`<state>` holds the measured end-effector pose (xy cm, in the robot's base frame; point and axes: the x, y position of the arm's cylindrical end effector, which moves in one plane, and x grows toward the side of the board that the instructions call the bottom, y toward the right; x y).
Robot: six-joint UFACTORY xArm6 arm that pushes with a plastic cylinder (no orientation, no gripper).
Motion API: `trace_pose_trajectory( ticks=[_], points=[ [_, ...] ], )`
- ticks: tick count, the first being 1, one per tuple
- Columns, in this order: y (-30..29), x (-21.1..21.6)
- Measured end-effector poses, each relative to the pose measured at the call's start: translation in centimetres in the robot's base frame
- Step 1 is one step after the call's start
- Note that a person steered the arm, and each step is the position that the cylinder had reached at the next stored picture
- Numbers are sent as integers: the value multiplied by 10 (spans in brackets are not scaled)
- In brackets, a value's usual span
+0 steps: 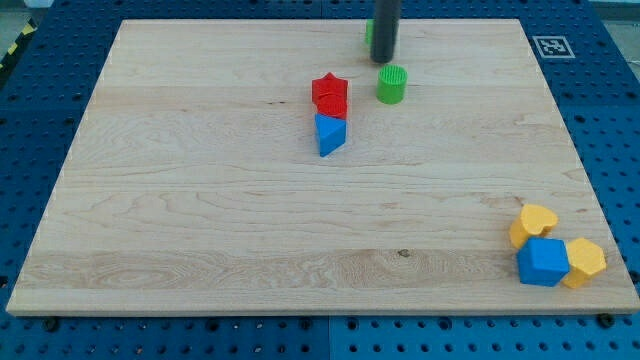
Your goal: Slide the green circle to the right of the red circle
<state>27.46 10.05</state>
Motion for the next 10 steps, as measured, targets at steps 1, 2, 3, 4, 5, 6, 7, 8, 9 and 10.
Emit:
trace_pose_trajectory(
  ticks=[1,2,3,4,5,6,7,8,9,10],
  points=[
    [8,10],
    [8,30],
    [8,50],
    [5,65],
    [5,68],
    [4,70],
    [-15,83],
    [-38,93],
    [-40,93],
    [-32,93]
  ],
)
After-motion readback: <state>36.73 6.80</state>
